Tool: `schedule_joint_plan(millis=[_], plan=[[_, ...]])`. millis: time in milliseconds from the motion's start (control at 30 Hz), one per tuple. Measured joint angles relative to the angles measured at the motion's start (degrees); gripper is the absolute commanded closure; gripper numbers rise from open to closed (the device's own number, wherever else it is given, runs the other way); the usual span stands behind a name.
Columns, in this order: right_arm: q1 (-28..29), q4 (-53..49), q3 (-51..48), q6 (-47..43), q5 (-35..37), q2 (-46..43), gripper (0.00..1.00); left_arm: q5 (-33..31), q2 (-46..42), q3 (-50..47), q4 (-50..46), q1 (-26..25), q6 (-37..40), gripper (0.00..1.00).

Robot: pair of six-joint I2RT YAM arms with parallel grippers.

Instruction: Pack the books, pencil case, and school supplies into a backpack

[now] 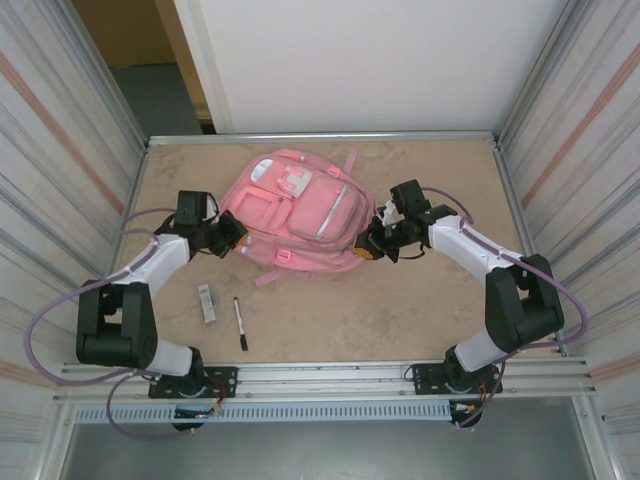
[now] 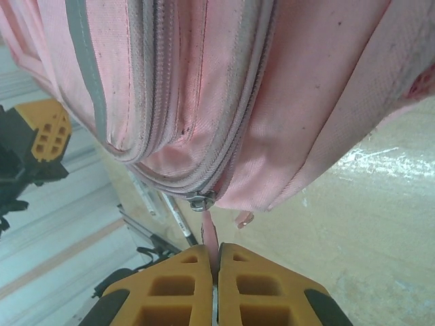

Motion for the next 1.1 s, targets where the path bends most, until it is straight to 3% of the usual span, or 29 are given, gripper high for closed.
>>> schedule_joint_plan(millis=[467,567,700,800,900,967,1100], plan=[[5.01,6.58,-4.52,-15.63,8.07,-3.61,1.00,0.33,17.64,20.68,-1.97,6.86,8.46,1.00],[8.70,8.41,-4.24,-16.59,9.77,-3.15,1.00,0.48,17.73,20.98,-1.14,7.04,12.39,0.70],[13.07,9.70,-2.29,-16.83,11.91,-1.99,1.00,-0.96,10.27,16.90,-3.87,6.60,13.05,0.55],[14.84,10.58,-1.62,-16.81,12.52,-1.97,1.00,-3.26,-2.40,8.63,-7.02,2.62,9.86,0.47],[15.65,10.69,-1.18,-16.79,12.50,-1.95,1.00,-6.23,-13.51,2.23,-8.96,-7.56,5.66,0.45],[16.11,10.71,-1.01,-16.79,12.55,-1.90,1.00,-7.15,-16.57,-0.35,-8.52,-13.53,3.10,0.45],[17.75,10.91,0.39,-16.79,12.55,-0.63,1.00,-9.33,-15.21,-3.45,-6.75,-18.93,-2.43,0.45]])
